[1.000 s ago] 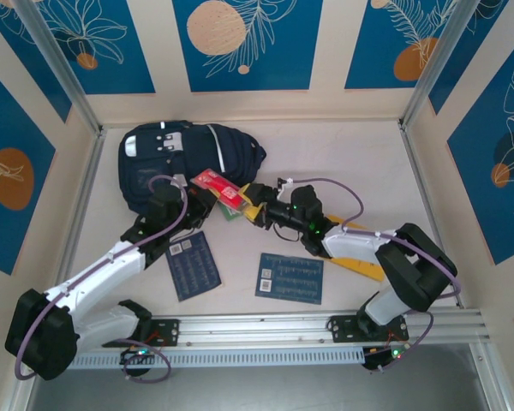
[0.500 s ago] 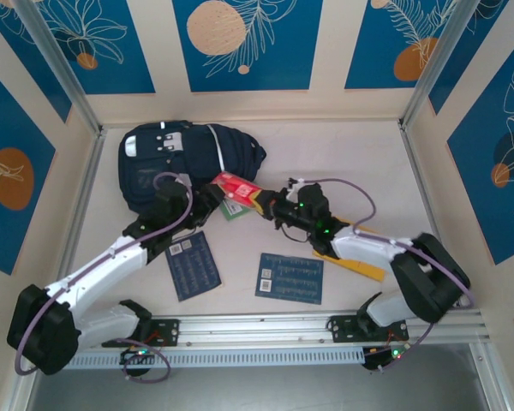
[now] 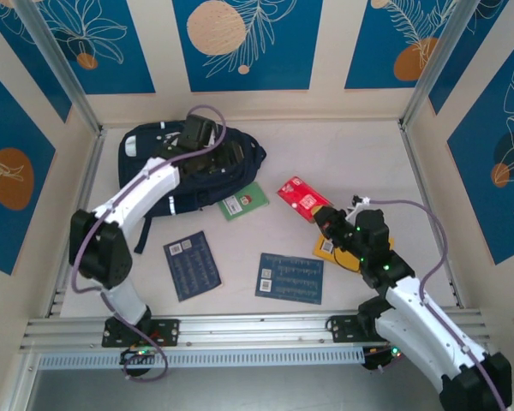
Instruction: Pack the student bag
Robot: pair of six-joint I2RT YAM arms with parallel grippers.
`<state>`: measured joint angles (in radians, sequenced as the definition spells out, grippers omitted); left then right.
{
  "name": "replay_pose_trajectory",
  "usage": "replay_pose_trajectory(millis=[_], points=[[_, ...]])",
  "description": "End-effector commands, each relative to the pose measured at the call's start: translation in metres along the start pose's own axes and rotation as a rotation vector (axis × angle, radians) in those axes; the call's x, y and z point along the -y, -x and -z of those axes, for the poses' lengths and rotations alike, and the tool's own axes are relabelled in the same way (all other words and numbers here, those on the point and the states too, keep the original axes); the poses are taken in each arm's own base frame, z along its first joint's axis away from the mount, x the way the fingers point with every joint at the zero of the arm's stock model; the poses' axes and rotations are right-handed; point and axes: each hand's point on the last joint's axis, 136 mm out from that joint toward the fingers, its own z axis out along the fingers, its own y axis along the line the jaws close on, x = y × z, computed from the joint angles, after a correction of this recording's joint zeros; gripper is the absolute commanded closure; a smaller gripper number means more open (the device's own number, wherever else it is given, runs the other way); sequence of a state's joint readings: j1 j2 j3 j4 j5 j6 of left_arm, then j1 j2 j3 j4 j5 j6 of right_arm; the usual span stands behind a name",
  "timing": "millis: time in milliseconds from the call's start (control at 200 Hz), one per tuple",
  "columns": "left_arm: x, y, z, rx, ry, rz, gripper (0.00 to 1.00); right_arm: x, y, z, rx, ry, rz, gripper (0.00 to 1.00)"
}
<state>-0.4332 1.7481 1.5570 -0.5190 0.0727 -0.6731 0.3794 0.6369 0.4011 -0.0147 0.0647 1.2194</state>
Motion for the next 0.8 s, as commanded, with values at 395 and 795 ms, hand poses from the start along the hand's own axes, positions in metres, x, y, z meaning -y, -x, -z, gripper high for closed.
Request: replay_pose_trajectory(millis=[395,795], points=[[-0.029,0.082,-0.094,-0.086,-0.091,0.022,0.43,0.052,0.000,0.012,-0.039,-0.065,-0.038,1.00],[-0.061,0.078,-0.132,-0.150,0.008,0.074,0.54,0.060,0.003,0.005,-0.039,-0.087,-0.036,1.00]])
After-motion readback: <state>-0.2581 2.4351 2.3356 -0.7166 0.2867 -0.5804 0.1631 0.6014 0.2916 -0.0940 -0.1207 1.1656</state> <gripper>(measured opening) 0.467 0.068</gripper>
